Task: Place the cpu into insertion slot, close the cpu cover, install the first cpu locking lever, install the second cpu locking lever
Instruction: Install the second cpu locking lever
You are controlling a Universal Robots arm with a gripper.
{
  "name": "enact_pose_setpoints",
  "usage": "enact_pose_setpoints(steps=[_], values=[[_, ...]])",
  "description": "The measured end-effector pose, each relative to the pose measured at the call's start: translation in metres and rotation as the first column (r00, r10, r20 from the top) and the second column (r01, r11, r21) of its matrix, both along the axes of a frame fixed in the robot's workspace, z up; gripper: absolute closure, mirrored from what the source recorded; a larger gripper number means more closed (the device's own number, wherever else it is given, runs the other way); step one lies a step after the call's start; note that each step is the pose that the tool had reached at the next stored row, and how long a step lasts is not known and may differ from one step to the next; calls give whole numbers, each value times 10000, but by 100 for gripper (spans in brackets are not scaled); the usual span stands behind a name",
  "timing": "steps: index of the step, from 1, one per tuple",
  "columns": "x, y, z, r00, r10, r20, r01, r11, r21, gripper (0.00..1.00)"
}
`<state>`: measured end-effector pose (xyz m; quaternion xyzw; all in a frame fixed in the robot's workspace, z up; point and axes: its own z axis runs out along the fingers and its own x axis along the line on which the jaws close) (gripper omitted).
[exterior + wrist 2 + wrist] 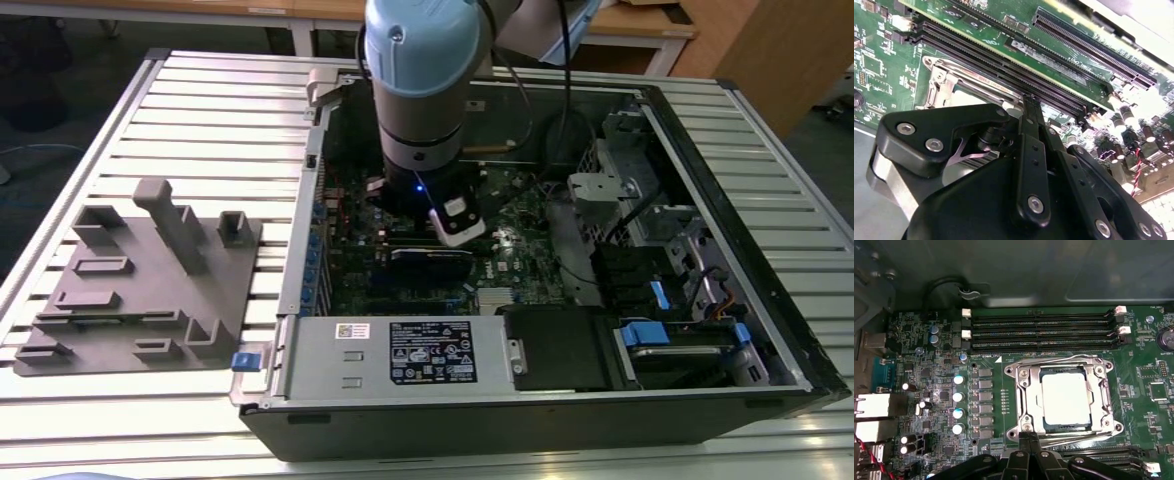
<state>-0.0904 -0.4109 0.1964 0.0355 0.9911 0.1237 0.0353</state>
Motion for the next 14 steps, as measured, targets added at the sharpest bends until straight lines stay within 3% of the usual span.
enact_pose_setpoints(steps=[6,10,14], values=[[-20,-1,-12,10000,2,-2,-2,10000,38,89],[-24,0,-22,10000,-1,0,1,9998,191,89],[-24,1,-33,10000,0,1,0,9997,257,89]])
